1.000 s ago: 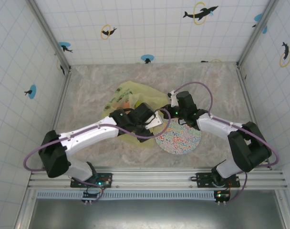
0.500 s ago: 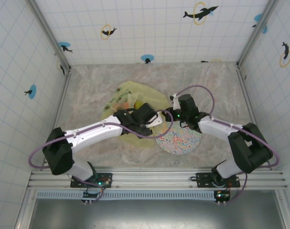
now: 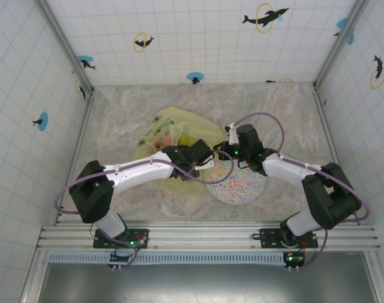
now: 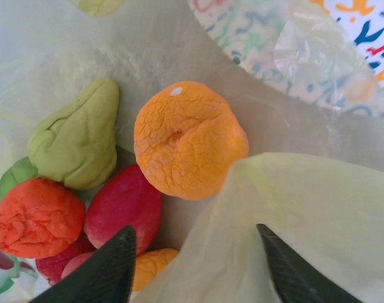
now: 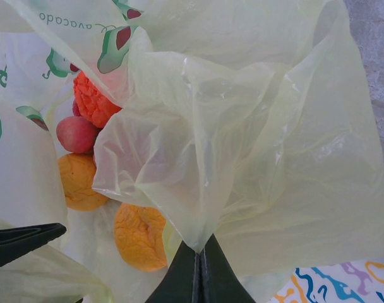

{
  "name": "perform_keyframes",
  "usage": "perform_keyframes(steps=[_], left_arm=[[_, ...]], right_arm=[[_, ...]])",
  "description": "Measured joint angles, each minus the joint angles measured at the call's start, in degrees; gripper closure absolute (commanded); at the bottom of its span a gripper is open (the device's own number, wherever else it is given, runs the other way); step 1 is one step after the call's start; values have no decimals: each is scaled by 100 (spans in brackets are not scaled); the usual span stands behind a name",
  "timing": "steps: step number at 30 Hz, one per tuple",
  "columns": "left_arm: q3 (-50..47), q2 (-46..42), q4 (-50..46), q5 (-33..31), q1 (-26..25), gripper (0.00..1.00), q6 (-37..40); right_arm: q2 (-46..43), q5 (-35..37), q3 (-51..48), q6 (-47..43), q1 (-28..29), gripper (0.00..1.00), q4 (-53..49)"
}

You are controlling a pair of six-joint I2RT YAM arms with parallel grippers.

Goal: Place the fruits into the plastic bag

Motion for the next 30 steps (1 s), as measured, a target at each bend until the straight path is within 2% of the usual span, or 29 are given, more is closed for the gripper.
perform_keyframes(steps=[6, 11, 15, 20, 30], left_arm=[[-7, -74, 142, -105, 2, 87, -35], [-140, -682, 546, 46, 74, 100, -208], [-326, -1462, 1099, 260, 313, 100, -492], [-476, -2315, 1899, 664, 940, 100, -1108], [-487, -2820, 2918, 1272, 2251, 100, -2476]], right_arm=[[-76, 15, -2, 4, 0, 100, 2], [-236, 24, -2, 83, 0, 100, 205], [-404, 74, -2, 142, 2, 100, 396], [-660, 282, 151, 238, 13, 100, 723], [-697, 848, 1320, 214, 44, 100, 1346]])
